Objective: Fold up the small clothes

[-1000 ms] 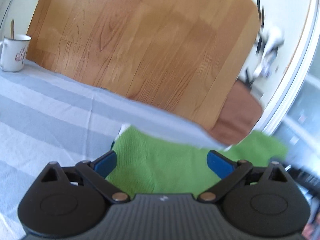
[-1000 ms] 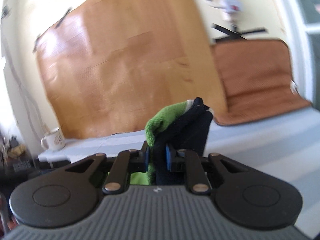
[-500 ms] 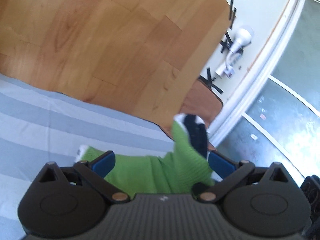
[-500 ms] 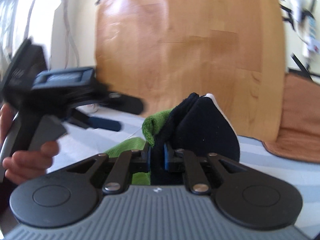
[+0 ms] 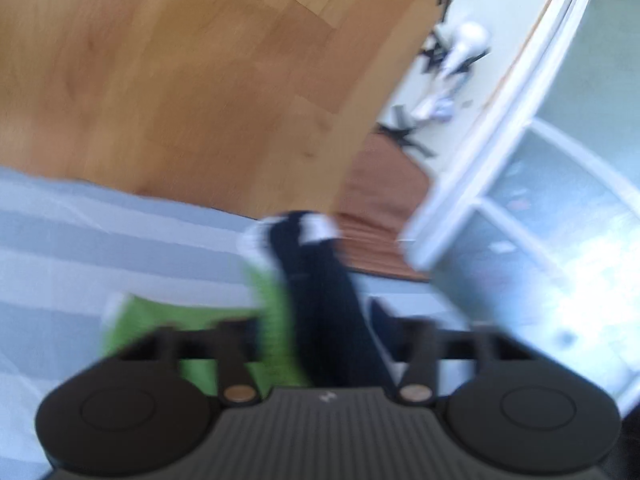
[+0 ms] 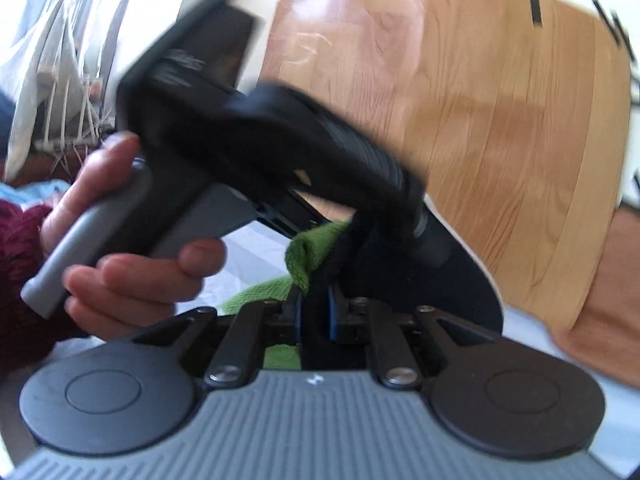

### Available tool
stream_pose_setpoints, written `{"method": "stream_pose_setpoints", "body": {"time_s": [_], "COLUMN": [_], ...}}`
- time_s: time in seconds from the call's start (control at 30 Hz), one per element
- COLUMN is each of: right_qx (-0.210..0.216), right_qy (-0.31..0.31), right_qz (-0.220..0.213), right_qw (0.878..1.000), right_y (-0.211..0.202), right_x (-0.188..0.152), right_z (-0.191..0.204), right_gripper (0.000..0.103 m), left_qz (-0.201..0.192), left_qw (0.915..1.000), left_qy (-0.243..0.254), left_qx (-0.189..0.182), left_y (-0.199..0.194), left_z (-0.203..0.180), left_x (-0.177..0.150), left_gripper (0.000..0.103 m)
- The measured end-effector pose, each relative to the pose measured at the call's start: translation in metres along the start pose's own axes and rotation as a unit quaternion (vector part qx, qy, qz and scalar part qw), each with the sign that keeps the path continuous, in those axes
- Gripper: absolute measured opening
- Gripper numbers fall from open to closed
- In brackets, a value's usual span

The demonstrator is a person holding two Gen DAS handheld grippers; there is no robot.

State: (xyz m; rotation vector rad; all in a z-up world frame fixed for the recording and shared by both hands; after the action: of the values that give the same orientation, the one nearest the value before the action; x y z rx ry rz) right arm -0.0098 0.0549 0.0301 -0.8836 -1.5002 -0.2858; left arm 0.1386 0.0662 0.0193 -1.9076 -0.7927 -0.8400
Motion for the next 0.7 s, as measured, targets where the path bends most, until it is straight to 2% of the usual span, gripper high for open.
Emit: {"method": "stream_pose_setpoints", "body": {"time_s": [0.1,0.13,0.17,0.23,0.33,0.43,0.5,0.6,0.67,0.7], "right_qx": [0.019,0.011,-0.001,-0.014,-0.008,0.024,0.043,0.092,0.131,0.14], "right_qy": [-0.003,-0.006,-0.014,-0.028,-0.016,0.002,0.008,0.054,0.079,0.083], "right_qz": [-0.01,-0.012,-0.013,-0.009,0.017,0.035,0.039,0.036,0.049,0.061], "right_qw": [1.0,1.0,1.0,0.999,1.0,0.999,0.998,0.994,0.987,0.985], "right_y": [-0.009,-0.014,-0.018,-0.025,-0.023,-0.01,0.0,0.016,0.028,0.038], "right_x": [-0.003,-0.005,-0.008,-0.016,-0.029,-0.027,-0.02,-0.01,-0.012,-0.016], "right_z": [-0.001,-0.002,-0.003,-0.004,-0.008,-0.004,0.003,0.011,0.02,0.024], "right_gripper": [0.031,0.052,0.065,0.067,0.064,0.026,0.023,0.021,0.021,0.021], "left_qz": [0.011,0.013,0.013,0.015,0.025,0.025,0.018,0.007,0.014,0.025], "left_qw": [0.9995,0.9991,0.9987,0.9975,0.9958,0.9956,0.9945,0.9924,0.992,0.9909], "left_qy": [-0.028,-0.038,-0.048,-0.066,-0.085,-0.091,-0.103,-0.121,-0.121,-0.124], "left_qx": [-0.012,-0.012,-0.011,-0.017,-0.023,-0.003,0.007,0.019,0.033,0.045], "left_y": [-0.001,-0.002,-0.004,-0.008,-0.009,-0.007,-0.011,-0.018,-0.016,-0.01], "left_z": [0.014,0.021,0.028,0.039,0.051,0.058,0.068,0.085,0.095,0.098], "left_x": [-0.003,-0.003,-0.004,-0.004,-0.006,-0.008,-0.006,-0.003,-0.008,-0.012], "left_gripper": [0.024,0.024,0.024,0.024,0.023,0.023,0.023,0.023,0.025,0.03]}}
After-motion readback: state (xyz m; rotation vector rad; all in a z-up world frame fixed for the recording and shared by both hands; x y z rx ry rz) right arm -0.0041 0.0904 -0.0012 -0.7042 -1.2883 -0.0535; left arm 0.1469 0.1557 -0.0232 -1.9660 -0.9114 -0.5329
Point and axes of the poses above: each gripper's, at about its wrist camera, not at the fingertips, and y roughly the way its jaws point, z to its left, x to its top, the point moved 7 cm from there along y, roughly the way its jaws point, and after that the axes turned 11 degrees about x, right-handed, at the moved point
